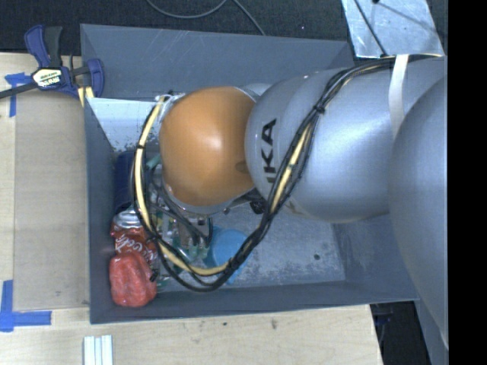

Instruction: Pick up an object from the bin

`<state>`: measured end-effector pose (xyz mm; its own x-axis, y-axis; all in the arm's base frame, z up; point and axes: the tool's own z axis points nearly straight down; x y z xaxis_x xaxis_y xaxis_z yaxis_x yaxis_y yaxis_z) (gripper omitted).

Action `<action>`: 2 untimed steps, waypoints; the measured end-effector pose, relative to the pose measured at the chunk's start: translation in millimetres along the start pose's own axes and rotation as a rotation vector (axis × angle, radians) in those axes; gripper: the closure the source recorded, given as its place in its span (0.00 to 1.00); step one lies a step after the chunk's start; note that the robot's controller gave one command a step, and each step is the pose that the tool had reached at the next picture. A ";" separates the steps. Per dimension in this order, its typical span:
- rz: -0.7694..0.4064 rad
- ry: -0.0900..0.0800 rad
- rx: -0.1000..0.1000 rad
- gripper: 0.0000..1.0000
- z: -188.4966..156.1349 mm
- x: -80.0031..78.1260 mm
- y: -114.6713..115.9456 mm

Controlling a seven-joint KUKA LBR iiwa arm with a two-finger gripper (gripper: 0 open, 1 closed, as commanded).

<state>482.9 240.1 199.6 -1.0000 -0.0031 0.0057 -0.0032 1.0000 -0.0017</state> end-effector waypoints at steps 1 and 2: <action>0.004 -0.008 -0.003 0.00 -4.5 -2.1 -1.0; 0.016 -0.010 -0.004 0.00 69.1 -2.2 -35.2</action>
Offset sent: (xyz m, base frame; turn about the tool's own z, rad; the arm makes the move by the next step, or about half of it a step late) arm -0.0005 -0.0638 -0.1296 0.0280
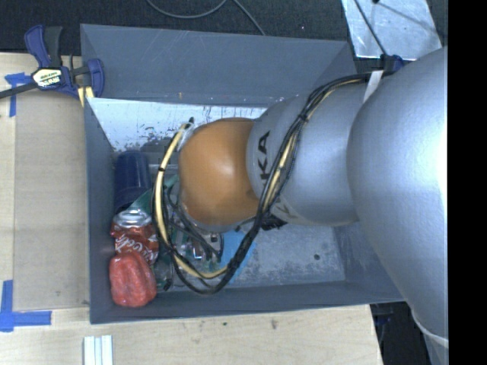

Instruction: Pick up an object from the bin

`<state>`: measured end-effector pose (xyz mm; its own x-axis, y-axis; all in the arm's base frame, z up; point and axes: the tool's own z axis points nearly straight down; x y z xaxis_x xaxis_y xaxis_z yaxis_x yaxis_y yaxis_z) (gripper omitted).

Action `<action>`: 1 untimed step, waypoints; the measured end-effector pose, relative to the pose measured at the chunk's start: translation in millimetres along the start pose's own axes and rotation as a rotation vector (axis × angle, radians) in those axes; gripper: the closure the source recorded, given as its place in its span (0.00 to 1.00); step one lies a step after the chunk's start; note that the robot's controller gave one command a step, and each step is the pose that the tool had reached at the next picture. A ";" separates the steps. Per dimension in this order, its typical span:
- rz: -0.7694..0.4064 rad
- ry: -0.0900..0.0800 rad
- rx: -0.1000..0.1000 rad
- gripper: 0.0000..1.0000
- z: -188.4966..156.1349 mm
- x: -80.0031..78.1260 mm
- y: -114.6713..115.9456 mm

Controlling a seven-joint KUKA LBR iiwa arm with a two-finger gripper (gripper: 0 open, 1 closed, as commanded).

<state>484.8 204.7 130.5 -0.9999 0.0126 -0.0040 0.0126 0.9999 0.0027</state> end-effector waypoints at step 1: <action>0.118 -0.001 -0.003 0.00 48.8 -61.4 -21.0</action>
Offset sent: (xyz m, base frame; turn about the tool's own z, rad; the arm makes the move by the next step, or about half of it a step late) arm 0.0334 -0.0651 -0.0605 0.2730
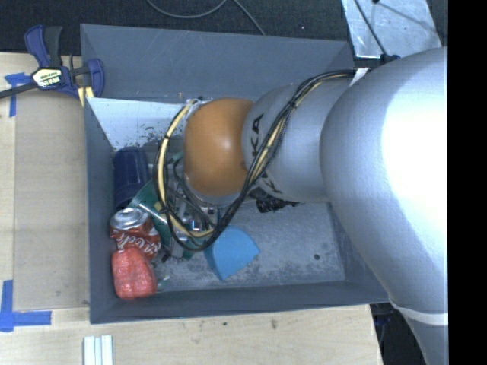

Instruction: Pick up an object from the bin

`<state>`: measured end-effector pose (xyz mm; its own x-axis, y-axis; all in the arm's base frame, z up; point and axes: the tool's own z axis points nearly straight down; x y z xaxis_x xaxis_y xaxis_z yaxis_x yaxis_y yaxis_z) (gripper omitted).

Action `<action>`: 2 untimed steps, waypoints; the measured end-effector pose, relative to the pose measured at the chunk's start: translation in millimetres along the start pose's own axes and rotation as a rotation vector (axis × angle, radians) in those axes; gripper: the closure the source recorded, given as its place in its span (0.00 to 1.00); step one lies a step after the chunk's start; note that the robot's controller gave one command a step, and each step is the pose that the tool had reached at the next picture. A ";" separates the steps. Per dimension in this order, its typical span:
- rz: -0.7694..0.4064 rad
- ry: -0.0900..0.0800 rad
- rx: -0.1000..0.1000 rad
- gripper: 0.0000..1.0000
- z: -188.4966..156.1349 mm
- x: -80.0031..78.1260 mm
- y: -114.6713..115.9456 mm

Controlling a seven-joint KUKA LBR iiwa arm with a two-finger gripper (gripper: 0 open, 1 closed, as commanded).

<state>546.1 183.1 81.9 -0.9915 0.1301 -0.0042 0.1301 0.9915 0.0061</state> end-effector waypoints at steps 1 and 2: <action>0.094 -0.001 0.003 0.00 11.5 10.8 -31.6; 0.265 0.000 0.002 0.00 -7.5 4.7 -9.7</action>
Offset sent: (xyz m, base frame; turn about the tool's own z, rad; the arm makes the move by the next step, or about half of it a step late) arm -0.0001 0.0080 0.0181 0.3052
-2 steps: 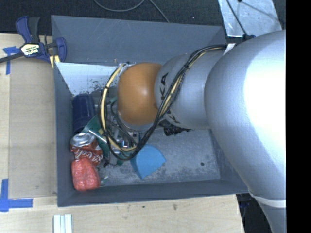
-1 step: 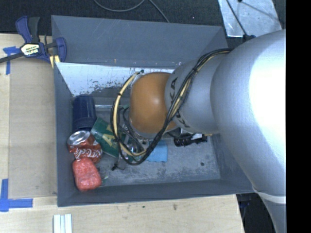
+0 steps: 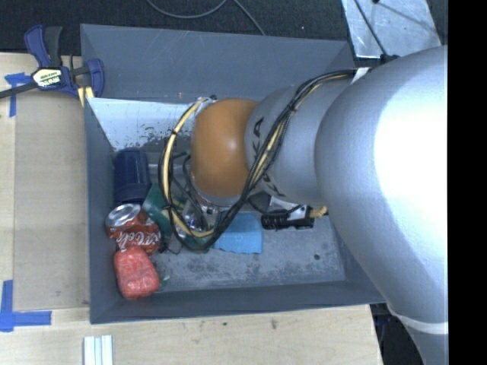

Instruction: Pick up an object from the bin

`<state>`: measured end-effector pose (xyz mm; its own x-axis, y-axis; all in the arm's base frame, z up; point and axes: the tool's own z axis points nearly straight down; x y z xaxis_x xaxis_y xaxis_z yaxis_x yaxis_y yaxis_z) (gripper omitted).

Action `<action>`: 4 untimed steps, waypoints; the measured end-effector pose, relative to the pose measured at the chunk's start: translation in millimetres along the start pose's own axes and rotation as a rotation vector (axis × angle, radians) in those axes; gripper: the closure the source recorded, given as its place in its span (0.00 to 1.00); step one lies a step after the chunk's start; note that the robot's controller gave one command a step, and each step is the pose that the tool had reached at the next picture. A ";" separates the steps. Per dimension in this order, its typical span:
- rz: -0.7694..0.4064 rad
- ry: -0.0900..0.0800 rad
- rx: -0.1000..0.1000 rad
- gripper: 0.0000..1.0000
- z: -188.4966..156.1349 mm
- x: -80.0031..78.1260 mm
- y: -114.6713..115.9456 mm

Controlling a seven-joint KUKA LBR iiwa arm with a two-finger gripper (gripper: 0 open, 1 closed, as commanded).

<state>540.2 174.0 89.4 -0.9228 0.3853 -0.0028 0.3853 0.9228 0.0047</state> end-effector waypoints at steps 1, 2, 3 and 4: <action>-0.064 -0.014 -0.009 1.00 13.4 -3.8 -59.1; -0.064 -0.014 -0.009 1.00 13.4 -3.8 -59.1; -0.064 -0.012 -0.007 1.00 9.8 -3.0 -59.9; -0.064 -0.006 -0.003 1.00 -8.5 -1.4 -61.3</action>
Offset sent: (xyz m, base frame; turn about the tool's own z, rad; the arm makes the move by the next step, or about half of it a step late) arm 0.0000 0.0000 0.0000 0.0000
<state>517.8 116.9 97.6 -0.9456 0.3253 -0.0089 0.3252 0.9456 0.0074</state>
